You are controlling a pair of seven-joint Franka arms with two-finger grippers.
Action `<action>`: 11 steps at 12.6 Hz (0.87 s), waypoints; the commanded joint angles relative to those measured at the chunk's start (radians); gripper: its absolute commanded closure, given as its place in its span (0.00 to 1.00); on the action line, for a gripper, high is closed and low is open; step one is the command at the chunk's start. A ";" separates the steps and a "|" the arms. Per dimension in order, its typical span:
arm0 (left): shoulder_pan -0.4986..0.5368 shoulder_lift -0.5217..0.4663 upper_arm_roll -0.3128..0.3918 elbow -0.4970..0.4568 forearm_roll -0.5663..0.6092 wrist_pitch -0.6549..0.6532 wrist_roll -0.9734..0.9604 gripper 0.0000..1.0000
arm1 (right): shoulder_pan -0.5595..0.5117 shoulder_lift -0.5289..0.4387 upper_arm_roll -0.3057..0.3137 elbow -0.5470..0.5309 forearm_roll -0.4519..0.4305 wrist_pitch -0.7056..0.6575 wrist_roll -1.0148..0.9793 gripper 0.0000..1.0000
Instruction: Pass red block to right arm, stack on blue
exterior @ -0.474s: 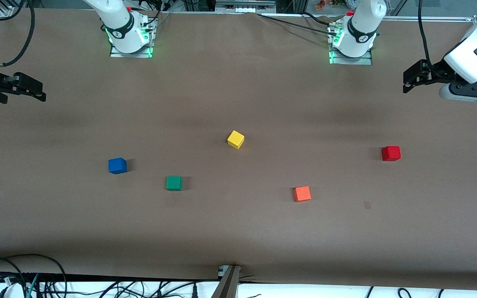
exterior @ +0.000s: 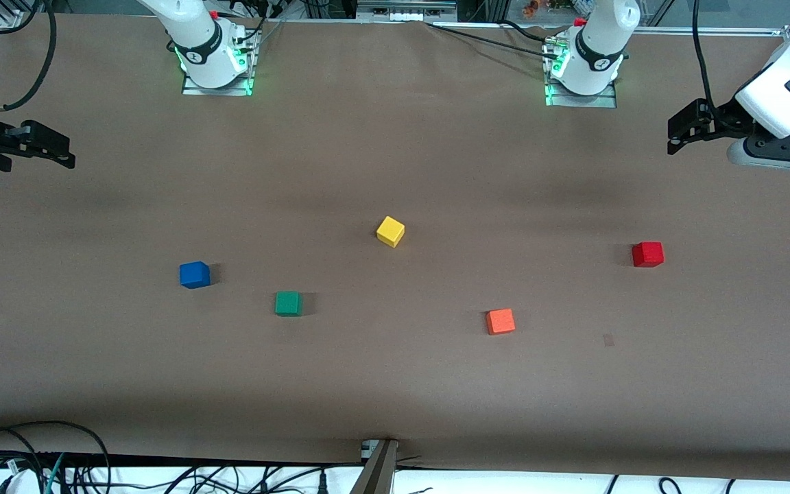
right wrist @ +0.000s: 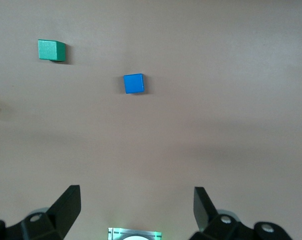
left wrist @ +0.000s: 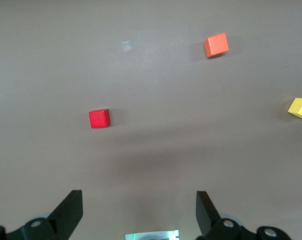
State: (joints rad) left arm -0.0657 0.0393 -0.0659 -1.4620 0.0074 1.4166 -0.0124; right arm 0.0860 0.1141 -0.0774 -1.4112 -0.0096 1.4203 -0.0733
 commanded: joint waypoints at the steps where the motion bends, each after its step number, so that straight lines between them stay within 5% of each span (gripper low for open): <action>1: -0.009 0.016 -0.003 0.029 0.025 -0.007 0.017 0.00 | -0.005 0.013 0.002 0.023 0.003 -0.006 0.000 0.00; 11: 0.006 0.083 0.009 -0.038 0.028 -0.119 0.005 0.00 | 0.003 0.015 0.004 0.023 0.003 -0.004 0.003 0.00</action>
State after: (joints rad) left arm -0.0629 0.0956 -0.0614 -1.4765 0.0083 1.3011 -0.0135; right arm 0.0879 0.1200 -0.0766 -1.4111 -0.0096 1.4210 -0.0733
